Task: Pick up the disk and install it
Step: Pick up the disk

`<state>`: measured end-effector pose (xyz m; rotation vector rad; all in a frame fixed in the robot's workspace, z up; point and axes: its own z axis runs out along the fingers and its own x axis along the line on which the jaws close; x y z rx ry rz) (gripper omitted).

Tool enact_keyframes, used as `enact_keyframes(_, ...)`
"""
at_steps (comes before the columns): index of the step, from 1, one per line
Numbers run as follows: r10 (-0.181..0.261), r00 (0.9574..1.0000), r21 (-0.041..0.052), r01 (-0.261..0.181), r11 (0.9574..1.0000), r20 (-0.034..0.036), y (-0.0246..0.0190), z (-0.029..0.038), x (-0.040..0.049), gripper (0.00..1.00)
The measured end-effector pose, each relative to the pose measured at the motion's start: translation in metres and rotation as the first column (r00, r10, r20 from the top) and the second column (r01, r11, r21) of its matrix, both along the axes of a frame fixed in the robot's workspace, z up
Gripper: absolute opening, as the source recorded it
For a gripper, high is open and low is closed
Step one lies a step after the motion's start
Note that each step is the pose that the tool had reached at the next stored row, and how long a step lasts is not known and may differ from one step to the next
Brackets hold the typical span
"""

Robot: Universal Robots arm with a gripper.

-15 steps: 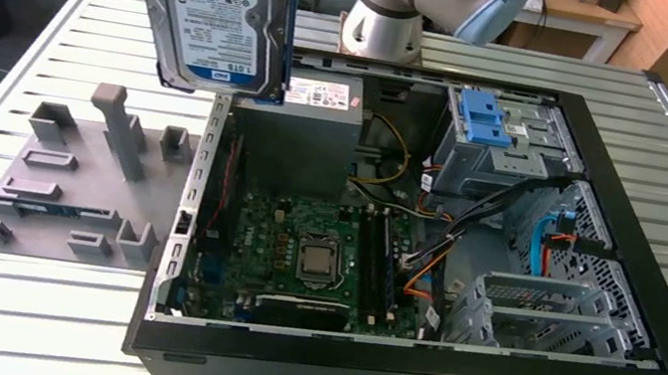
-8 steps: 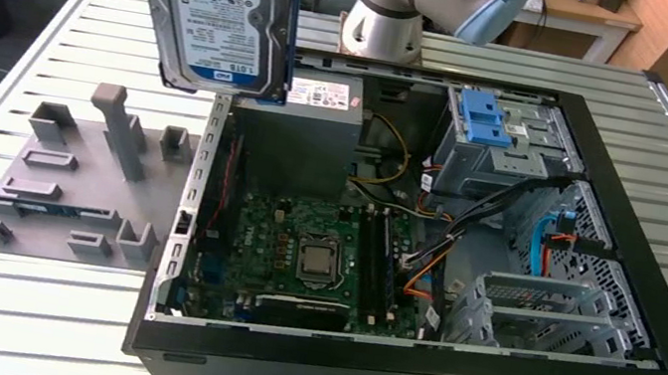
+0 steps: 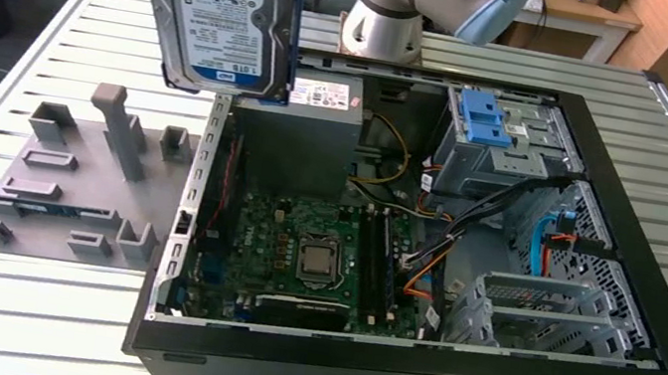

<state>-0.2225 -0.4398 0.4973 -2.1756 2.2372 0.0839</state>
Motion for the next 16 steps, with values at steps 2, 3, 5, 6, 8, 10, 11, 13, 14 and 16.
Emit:
enact_keyframes(2, 0.000, 1.0000, 0.0000, 0.000, 1.0000, 0.0000, 0.0000, 0.0000, 0.0006, 0.36)
enact_keyframes(3, 0.000, 1.0000, 0.0000, 0.000, 1.0000, 0.0000, 0.0000, 0.0000, 0.0009, 0.36)
enact_keyframes(5, 0.000, 1.0000, 0.0000, 0.000, 1.0000, 0.0000, 0.0000, 0.0000, 0.0014, 0.36)
enact_keyframes(6, 0.000, 1.0000, -0.0001, 0.000, 1.0000, 0.0000, 0.0000, 0.0000, 0.0016, 0.36)
enact_keyframes(8, 0.000, 1.0000, -0.0001, 0.000, 1.0000, -0.0002, -0.0003, 0.0000, 0.0033, 0.36)
enact_keyframes(10, 0.000, 1.0000, 0.0000, 0.000, 1.0000, -0.0005, -0.0011, 0.0000, 0.0097, 0.36)
enact_keyframes(11, 0.000, 1.0000, 0.0000, 0.000, 1.0000, -0.0004, -0.0013, 0.0000, 0.0140, 0.36)
enact_keyframes(13, 0.000, 1.0000, 0.0000, 0.000, 1.0000, -0.0005, -0.0013, 0.0000, 0.0225, 0.36)
enact_keyframes(14, 0.000, 1.0000, 0.0000, 0.000, 1.0000, -0.0004, -0.0014, -0.0001, 0.0261, 0.36)
enact_keyframes(16, 0.000, 1.0000, 0.0000, 0.000, 1.0000, -0.0005, -0.0014, -0.0002, 0.0331, 0.36)
